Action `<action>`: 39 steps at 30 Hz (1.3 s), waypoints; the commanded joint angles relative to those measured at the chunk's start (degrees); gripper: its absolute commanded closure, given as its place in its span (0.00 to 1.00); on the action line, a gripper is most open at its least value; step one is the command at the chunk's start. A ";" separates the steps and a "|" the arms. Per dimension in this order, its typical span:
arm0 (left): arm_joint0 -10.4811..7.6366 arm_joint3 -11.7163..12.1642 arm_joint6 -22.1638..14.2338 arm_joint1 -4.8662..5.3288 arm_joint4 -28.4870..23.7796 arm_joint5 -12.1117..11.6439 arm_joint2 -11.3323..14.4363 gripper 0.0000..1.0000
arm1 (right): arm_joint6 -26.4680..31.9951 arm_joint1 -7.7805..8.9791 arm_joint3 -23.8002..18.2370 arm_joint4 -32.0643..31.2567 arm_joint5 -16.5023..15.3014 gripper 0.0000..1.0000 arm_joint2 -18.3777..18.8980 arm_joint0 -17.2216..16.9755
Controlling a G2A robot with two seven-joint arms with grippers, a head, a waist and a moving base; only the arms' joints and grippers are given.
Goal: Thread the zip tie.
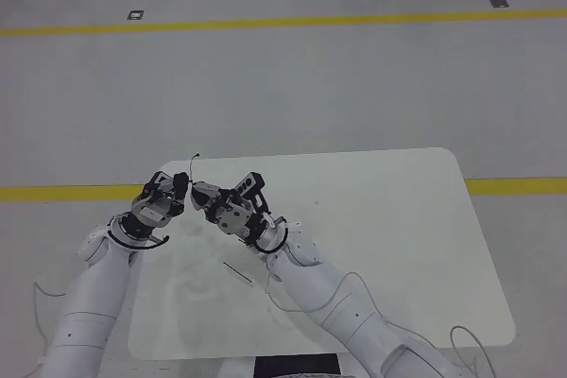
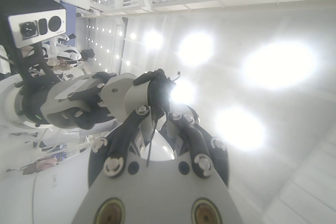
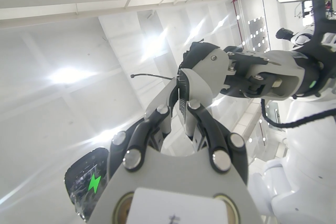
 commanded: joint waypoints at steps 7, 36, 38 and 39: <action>0.00 0.00 0.00 0.00 0.00 0.00 0.00 1.00 | 0.25 0.29 0.28 -1.42 0.58 1.00 0.85 -0.53; 0.00 0.00 0.00 0.00 0.00 0.00 0.00 1.00 | -3.32 1.48 0.50 -5.50 4.44 1.00 3.22 -2.97; 0.00 0.00 0.00 0.00 0.00 0.00 0.00 1.00 | -3.62 1.53 0.57 -5.81 4.54 1.00 3.28 -2.99; 0.00 0.00 0.00 0.00 0.00 0.00 0.00 1.00 | -3.80 1.56 0.58 -6.20 4.52 1.00 3.28 -2.95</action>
